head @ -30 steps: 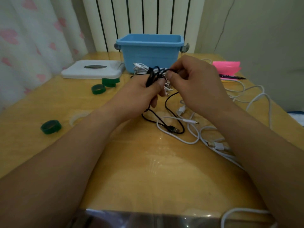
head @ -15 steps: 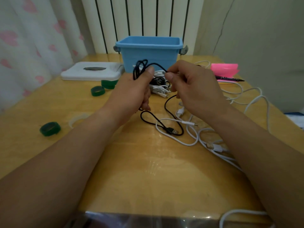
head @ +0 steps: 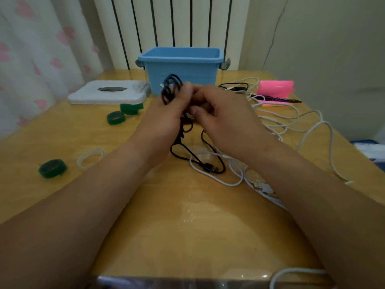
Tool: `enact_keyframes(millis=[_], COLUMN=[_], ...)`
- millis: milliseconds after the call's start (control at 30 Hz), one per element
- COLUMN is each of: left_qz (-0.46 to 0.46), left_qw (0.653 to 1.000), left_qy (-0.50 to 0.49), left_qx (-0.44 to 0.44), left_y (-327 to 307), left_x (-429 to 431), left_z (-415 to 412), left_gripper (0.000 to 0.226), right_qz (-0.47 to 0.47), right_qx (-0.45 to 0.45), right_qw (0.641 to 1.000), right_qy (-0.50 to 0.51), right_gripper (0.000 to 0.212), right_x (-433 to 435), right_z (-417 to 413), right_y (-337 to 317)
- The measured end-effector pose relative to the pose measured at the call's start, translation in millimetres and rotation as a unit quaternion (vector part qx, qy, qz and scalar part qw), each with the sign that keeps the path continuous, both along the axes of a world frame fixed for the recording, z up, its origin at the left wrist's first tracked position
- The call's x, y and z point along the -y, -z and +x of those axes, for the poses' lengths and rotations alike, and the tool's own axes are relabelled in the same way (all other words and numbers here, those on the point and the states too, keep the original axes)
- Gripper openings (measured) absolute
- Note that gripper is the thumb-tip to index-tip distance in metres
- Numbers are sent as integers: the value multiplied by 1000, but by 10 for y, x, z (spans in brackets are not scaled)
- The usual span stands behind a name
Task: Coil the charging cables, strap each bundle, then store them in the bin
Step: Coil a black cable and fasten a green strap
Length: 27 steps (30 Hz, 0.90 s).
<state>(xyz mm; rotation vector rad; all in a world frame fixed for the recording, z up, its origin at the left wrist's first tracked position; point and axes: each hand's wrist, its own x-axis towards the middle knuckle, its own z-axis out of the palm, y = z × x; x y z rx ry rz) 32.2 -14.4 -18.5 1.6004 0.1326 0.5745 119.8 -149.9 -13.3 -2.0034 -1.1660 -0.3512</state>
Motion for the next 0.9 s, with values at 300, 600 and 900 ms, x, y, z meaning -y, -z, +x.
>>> enact_keyframes(millis=[300,600,900], left_qz=[-373,206,209], left_qw=[921,972,969], left_qy=[9,-8,-44], left_qx=[111,-115,-125], left_y=[-211,-169,-143], left_x=[-412,-260,-182], left_z=[-87,-154,-155], left_gripper=[31,28,42], right_qz=[-89,10,23], right_qx=[32,5,-42], right_qw=[995,1000,999], right_qy=[6,27,8], right_gripper=[18,12,20], right_x=[86,95,72], right_z=[117,164,135], right_y=[-31,-97,-90])
